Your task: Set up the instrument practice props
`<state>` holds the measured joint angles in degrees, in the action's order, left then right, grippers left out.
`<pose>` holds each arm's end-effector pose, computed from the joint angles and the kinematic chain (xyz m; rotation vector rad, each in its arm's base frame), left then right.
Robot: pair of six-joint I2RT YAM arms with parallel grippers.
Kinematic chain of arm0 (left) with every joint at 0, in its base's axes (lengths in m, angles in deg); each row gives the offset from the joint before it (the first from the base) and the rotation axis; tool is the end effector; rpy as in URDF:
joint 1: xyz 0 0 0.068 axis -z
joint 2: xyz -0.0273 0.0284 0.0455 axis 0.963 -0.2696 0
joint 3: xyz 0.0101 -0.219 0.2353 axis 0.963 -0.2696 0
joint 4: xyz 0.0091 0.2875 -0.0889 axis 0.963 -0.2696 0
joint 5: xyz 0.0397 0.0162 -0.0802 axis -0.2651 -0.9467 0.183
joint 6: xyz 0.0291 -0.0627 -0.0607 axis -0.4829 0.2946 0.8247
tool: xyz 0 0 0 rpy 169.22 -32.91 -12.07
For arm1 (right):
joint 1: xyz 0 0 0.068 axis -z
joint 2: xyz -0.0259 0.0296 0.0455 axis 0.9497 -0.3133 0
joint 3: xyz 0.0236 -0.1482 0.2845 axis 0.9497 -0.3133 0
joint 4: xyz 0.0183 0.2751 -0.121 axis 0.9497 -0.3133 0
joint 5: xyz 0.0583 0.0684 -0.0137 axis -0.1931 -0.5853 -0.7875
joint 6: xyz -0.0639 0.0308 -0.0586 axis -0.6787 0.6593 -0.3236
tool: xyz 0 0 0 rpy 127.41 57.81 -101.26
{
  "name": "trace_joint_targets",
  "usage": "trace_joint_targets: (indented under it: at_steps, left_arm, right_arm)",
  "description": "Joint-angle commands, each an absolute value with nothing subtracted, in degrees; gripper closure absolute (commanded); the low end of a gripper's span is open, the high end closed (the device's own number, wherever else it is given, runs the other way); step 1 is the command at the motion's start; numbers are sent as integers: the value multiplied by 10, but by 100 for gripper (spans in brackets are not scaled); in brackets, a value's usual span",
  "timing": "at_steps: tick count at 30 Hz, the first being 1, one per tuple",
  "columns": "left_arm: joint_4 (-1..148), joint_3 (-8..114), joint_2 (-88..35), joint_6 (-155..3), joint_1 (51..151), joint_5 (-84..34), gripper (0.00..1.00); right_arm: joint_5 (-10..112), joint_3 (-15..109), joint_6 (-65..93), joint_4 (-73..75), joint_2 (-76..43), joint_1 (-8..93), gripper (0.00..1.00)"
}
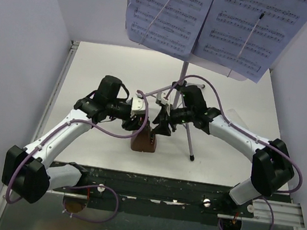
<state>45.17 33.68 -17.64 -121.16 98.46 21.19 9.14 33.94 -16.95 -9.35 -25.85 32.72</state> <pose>0.2288 -0.1756 0.3150 1.4085 1.5308 -0.9485 0.2749 0.3032 0.2644 -1.5162 1.5828 1.1042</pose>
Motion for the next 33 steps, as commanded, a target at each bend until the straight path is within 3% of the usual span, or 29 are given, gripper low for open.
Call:
trace_joint_targets:
  at_steps: [1,7,12,17,29,33]
  left_arm:
    - [402,354,-196,-1242,983,245,56]
    - [356,373,-219,-1282,982,282,57]
    - [300,395,-247,-1321,982,302,57]
    - [286,394,-258,-1331,982,300,58]
    - [281,379,-262,-1339,965,306,59]
    - [282,380,-265,-1340,964,309,59]
  right_arm:
    - [91,345,-157,-69,-263,311,41]
    - [183,317,-78,32,-243,308,41]
    - [248,293,-31,78,-232,307,60]
    - [263,283,-1,98,-220,308,64]
    - [197,244,8,167,-183,312,64]
    - [91,239,-23,172,-181,314,56]
